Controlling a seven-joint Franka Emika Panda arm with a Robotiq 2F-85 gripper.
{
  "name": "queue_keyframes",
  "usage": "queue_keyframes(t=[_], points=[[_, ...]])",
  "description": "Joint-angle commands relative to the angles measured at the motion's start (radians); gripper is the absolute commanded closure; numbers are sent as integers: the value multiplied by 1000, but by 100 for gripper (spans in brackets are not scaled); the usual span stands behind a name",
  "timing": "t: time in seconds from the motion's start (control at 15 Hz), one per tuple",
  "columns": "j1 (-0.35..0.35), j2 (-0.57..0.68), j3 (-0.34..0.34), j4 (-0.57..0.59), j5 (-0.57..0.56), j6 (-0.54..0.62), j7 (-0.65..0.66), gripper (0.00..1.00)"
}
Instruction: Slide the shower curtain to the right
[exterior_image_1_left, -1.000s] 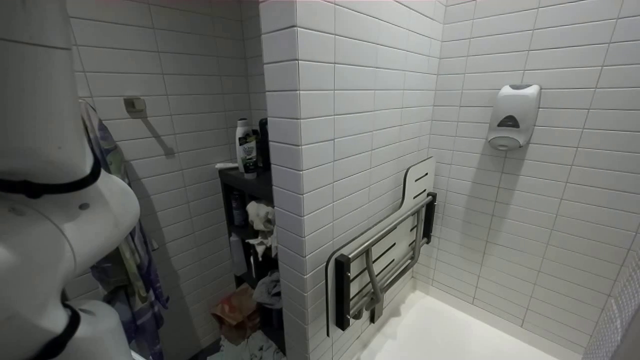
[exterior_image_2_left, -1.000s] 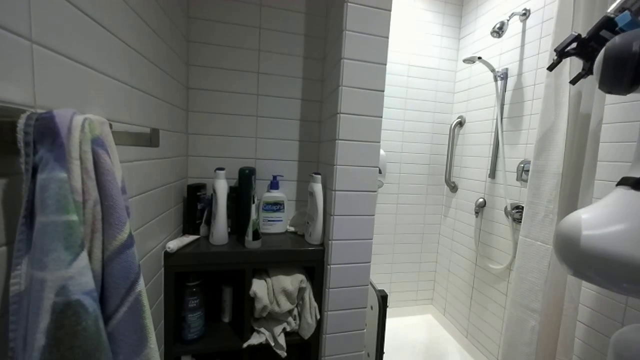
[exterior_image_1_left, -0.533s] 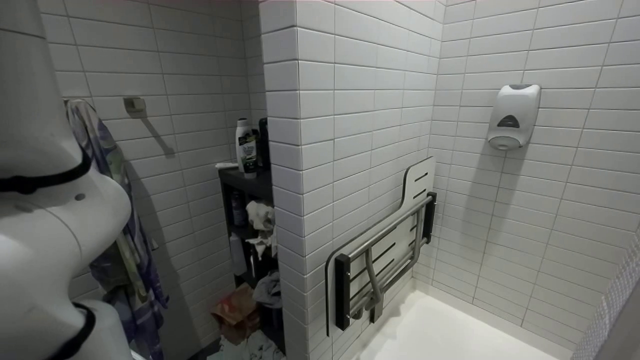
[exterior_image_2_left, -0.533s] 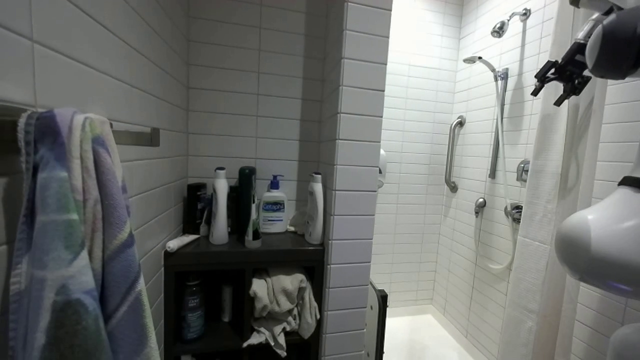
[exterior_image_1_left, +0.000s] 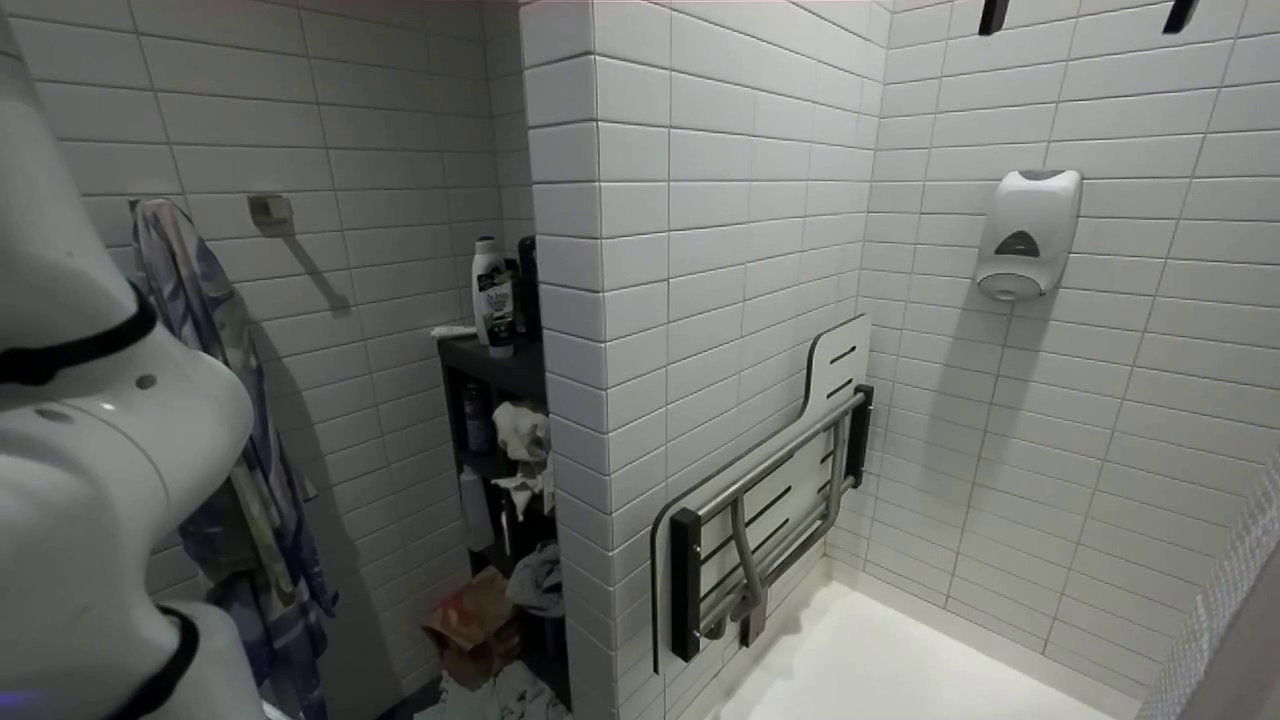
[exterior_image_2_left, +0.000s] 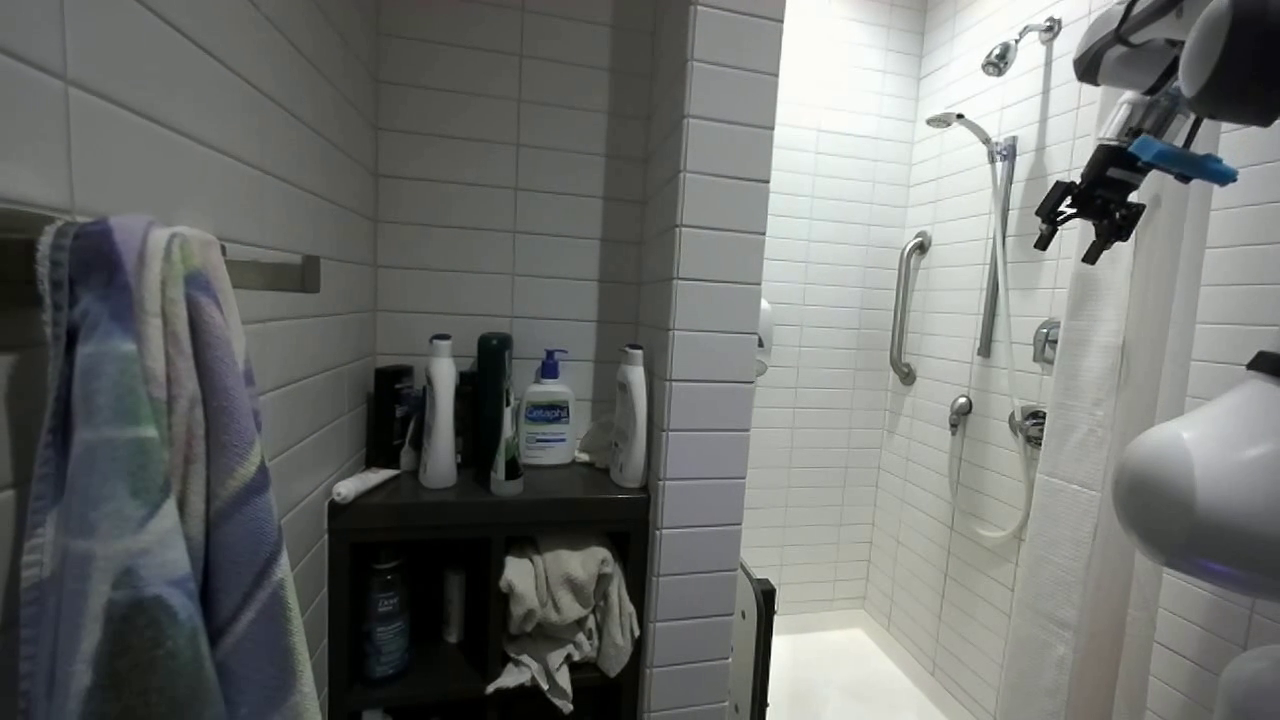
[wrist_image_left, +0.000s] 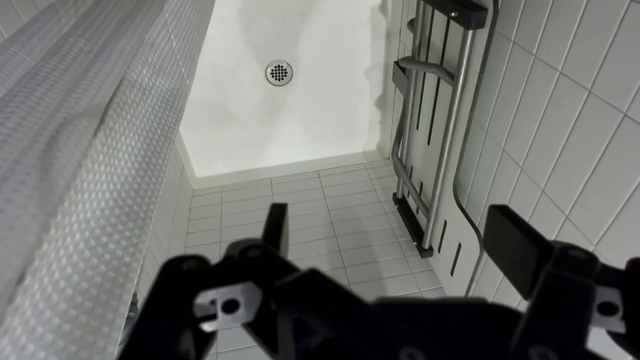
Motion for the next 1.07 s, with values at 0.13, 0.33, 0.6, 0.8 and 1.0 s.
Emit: queue_keyframes(t=[0.13, 0.33, 0.6, 0.8, 1.0], points=[[147, -71, -118, -161, -77, 89, 25, 0], [229, -88, -175, -214, -117, 125, 39, 0], [322, -111, -232, -281, -164, 188, 67, 0], [379, -127, -271, -326, -186, 247, 69, 0], [423, -85, -323, -284, -165, 226, 57, 0]])
